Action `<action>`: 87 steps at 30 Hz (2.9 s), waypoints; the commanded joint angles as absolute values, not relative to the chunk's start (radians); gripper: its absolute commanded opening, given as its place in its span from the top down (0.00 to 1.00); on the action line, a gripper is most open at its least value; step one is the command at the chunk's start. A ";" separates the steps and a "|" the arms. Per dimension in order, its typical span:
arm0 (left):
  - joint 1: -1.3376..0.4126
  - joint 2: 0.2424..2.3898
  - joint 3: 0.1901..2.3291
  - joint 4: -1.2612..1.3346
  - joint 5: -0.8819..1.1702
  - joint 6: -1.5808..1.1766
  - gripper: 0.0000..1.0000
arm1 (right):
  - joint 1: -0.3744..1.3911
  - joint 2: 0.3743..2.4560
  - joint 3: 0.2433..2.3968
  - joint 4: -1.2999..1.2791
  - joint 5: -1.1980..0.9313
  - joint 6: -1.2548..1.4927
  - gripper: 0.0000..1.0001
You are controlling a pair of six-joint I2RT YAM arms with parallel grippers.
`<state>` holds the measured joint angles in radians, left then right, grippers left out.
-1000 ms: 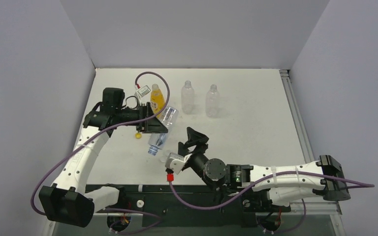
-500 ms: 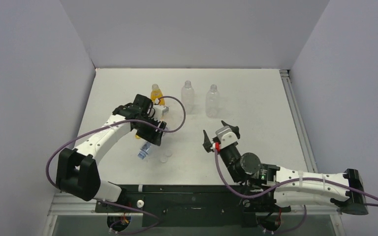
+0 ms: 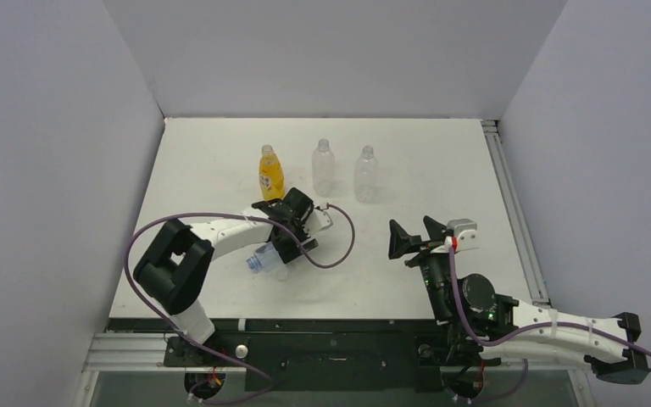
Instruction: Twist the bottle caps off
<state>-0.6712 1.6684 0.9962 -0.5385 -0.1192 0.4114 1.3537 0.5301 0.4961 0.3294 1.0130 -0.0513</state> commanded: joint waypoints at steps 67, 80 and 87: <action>0.149 1.512 0.133 1.418 0.294 -0.128 0.03 | 0.199 1.317 0.147 1.228 0.763 0.109 0.15; 0.046 1.474 0.234 1.151 0.182 -0.044 0.04 | 0.079 1.368 0.239 1.066 0.577 0.190 0.10; 0.046 1.473 0.236 1.145 0.181 -0.044 0.04 | 0.083 1.367 0.232 1.080 0.581 0.184 0.10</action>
